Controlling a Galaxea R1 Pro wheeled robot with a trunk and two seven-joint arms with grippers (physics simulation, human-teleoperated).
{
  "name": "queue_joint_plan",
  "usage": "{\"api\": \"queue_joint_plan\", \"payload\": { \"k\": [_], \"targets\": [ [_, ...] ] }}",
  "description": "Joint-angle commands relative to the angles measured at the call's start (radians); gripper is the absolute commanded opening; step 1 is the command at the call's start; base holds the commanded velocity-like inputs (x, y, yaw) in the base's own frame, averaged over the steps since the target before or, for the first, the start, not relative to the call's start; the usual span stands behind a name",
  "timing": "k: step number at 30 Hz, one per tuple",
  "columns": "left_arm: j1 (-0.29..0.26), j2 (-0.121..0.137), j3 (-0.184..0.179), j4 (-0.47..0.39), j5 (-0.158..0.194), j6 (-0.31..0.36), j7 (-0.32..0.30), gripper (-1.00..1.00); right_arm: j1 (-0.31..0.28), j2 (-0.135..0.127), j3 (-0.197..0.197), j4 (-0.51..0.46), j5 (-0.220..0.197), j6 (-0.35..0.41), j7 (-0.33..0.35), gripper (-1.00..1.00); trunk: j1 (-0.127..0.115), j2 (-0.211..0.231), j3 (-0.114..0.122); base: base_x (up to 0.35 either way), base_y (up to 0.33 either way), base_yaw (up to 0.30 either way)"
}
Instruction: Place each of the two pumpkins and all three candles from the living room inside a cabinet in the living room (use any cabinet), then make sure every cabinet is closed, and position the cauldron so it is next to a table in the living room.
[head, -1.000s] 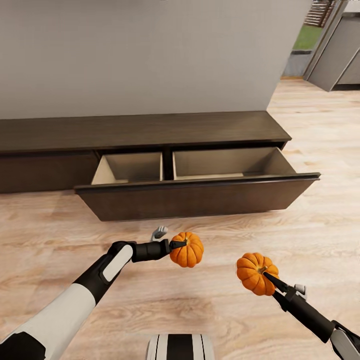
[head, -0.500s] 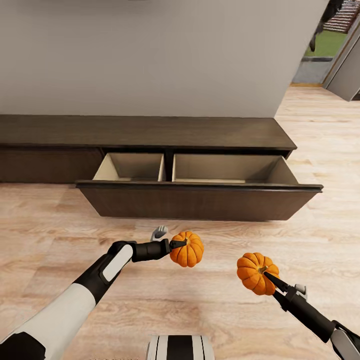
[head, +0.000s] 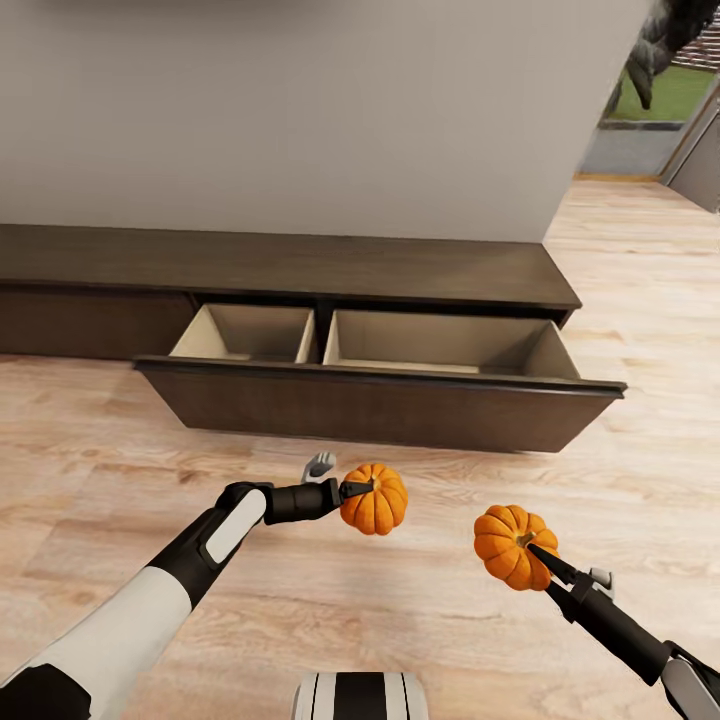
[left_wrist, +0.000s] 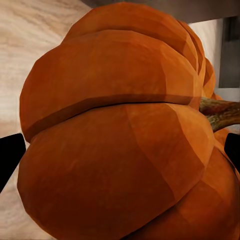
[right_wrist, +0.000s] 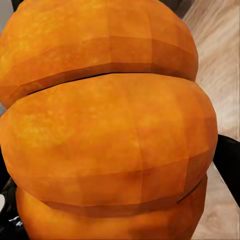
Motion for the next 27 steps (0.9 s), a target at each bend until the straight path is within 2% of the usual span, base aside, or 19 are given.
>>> {"api": "queue_joint_plan", "payload": {
  "k": [1,12,24,27],
  "targets": [
    [-0.001,0.001,-0.002,-0.001,0.003,0.002,0.001,-1.0,-0.001,0.0,0.0,0.001,-0.008,0.009,0.001,-1.0,0.0,0.0,-0.001,0.0,-0.304,0.005],
    [-0.001,0.001,-0.002,-0.002,0.003,0.0,0.0,-1.0,-0.001,0.001,0.0,0.001,-0.008,0.009,0.001,-1.0,0.0,0.0,0.002,0.003,-0.258,-0.025],
    [-0.001,0.002,0.003,-0.011,0.01,0.002,-0.004,-1.0,-0.001,0.002,0.0,0.001,-0.008,0.009,0.0,-1.0,0.0,0.0,0.006,0.005,-0.027,-0.036],
    [-0.001,0.002,0.002,-0.011,0.012,0.002,-0.004,-1.0,-0.001,0.002,0.0,0.001,-0.008,0.009,0.0,-1.0,-0.001,0.0,0.013,0.0,-0.001,-0.002]
  ]
}}
